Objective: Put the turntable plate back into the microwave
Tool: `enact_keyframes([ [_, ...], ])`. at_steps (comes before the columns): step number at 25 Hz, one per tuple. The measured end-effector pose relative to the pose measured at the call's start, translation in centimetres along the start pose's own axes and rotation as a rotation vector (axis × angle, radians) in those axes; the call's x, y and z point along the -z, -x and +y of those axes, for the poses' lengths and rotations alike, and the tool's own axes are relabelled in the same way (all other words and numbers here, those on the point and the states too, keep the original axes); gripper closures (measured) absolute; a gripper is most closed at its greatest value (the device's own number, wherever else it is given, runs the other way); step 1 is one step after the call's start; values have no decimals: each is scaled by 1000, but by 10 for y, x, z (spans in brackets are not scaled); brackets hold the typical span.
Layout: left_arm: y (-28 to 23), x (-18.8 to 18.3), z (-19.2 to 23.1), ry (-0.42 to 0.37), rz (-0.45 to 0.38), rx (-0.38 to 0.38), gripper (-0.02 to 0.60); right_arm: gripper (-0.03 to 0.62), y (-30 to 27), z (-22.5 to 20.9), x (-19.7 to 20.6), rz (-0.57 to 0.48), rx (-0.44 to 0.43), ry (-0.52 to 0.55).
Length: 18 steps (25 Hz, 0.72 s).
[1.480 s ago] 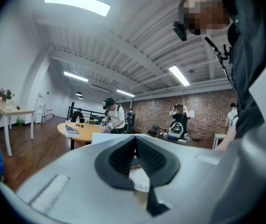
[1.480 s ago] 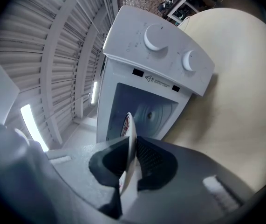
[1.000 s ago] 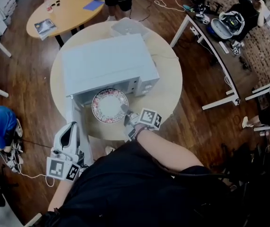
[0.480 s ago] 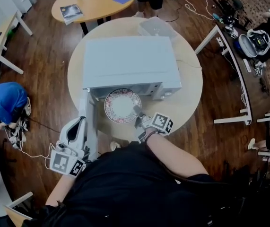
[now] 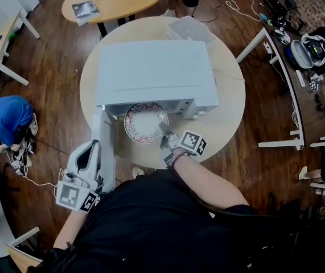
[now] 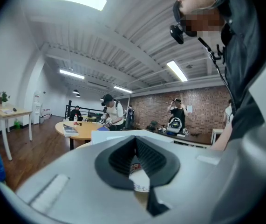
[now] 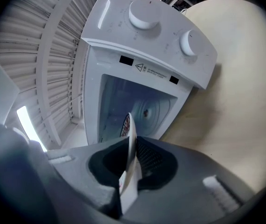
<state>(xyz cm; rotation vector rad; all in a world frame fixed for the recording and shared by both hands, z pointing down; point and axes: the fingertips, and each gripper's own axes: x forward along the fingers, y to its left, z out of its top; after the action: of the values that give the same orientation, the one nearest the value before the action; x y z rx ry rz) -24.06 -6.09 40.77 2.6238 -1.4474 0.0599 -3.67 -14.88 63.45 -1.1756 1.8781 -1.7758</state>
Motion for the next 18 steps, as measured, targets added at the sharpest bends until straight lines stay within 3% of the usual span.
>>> enact_keyframes([
  [18,7,-9,-11,-37,-21,14,577,571,-19,-8,-15,-19,2,-9],
])
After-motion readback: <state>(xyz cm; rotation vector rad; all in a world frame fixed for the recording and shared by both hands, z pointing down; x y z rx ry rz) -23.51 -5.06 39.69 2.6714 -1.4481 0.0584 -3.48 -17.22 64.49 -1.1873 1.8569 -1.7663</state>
